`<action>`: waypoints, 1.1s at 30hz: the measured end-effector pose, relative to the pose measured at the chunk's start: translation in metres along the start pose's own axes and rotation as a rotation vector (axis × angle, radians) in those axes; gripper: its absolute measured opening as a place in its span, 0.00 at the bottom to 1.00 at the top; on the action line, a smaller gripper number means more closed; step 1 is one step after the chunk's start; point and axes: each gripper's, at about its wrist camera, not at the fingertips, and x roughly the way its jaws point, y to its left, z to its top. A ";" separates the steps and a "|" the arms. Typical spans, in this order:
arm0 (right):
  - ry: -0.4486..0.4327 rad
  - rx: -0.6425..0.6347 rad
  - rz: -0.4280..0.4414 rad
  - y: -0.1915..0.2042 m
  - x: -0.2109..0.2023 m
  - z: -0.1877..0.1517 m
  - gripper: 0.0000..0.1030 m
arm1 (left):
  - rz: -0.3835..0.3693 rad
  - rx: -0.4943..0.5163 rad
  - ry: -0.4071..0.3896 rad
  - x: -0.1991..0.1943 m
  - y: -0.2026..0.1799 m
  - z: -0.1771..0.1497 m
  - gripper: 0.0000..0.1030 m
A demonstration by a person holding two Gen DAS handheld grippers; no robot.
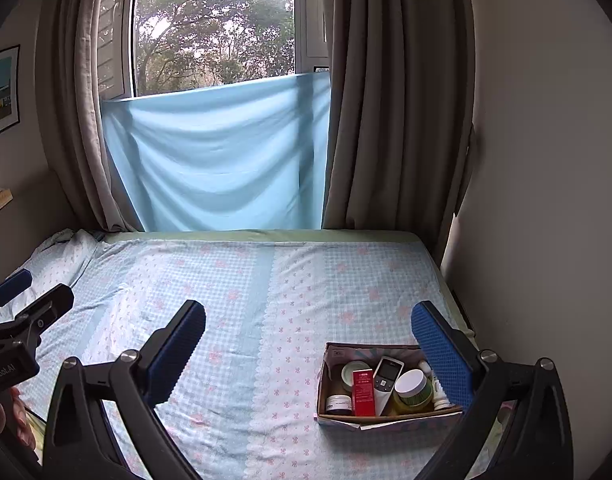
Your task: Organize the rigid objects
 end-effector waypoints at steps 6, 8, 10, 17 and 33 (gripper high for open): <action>-0.014 0.005 0.003 0.000 -0.002 0.003 1.00 | 0.004 0.005 -0.015 -0.003 -0.001 0.001 1.00; -0.022 0.001 0.002 0.001 -0.003 0.004 1.00 | 0.005 0.011 -0.016 -0.003 -0.003 0.001 1.00; -0.025 0.000 0.000 0.001 -0.004 0.005 1.00 | 0.002 0.014 -0.015 -0.003 -0.003 0.001 1.00; -0.030 0.001 0.000 -0.001 -0.004 0.007 1.00 | 0.014 0.018 -0.025 -0.005 -0.005 0.002 1.00; -0.039 0.005 -0.016 -0.007 -0.004 0.012 1.00 | 0.037 -0.001 -0.057 -0.006 -0.004 0.001 1.00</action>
